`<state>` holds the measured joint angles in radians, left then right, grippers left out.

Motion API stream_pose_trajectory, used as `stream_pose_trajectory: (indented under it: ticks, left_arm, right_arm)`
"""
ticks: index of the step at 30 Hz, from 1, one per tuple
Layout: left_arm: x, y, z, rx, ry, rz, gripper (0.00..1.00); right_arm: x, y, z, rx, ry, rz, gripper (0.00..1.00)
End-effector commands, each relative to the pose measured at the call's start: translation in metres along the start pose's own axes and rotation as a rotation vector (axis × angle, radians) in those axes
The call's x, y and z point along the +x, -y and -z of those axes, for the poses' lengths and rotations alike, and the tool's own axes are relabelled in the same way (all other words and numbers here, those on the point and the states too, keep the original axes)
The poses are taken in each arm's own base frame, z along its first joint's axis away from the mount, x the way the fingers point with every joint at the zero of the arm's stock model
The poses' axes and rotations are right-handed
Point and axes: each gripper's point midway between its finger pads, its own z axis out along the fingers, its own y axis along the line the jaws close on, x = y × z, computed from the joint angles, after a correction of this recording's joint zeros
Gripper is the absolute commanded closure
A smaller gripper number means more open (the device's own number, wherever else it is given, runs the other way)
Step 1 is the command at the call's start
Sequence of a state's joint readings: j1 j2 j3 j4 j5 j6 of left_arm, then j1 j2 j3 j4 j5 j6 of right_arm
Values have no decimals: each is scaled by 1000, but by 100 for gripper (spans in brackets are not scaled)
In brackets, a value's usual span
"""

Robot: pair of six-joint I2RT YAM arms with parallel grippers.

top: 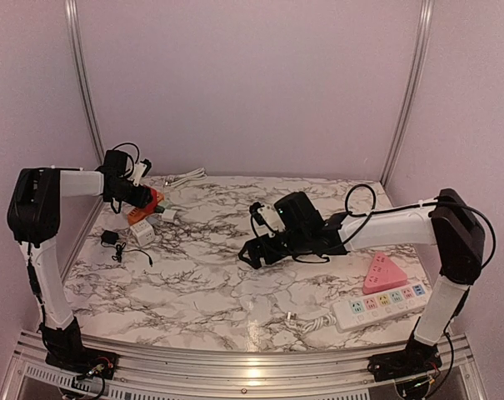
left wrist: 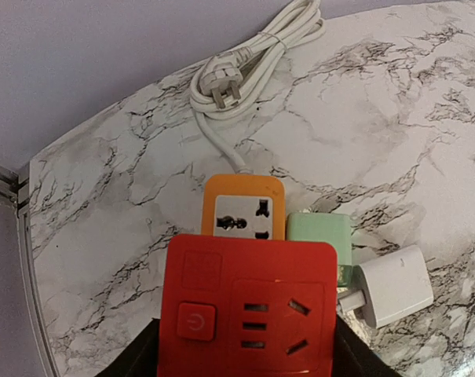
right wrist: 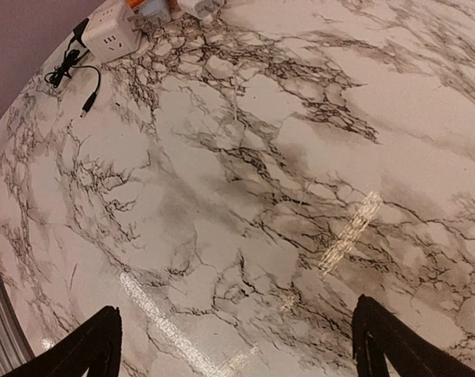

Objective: Insert the plug
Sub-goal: Move the socket to the corner of the board.

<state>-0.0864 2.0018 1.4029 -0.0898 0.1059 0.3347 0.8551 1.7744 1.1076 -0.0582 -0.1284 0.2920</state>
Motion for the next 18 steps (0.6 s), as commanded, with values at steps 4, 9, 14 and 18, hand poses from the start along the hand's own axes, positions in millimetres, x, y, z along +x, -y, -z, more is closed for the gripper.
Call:
stream_pose_trajectory:
  ticks: [4,9,14,18]
  left_arm:
    - [6,79,3,300,8,-116,58]
    - [13,89,4,339,1,-137,58]
    - [17,105,8,405,3,-164,57]
    - [12,94,4,342,-8,-151,57]
  right_arm:
    - [-8,-4,8,-1,45,-14,4]
    - [-9,-4,10,1,50,-12,4]
    - [-9,-4,11,1,54,-11,4]
    - [-8,-4,9,-3,49,-12,4]
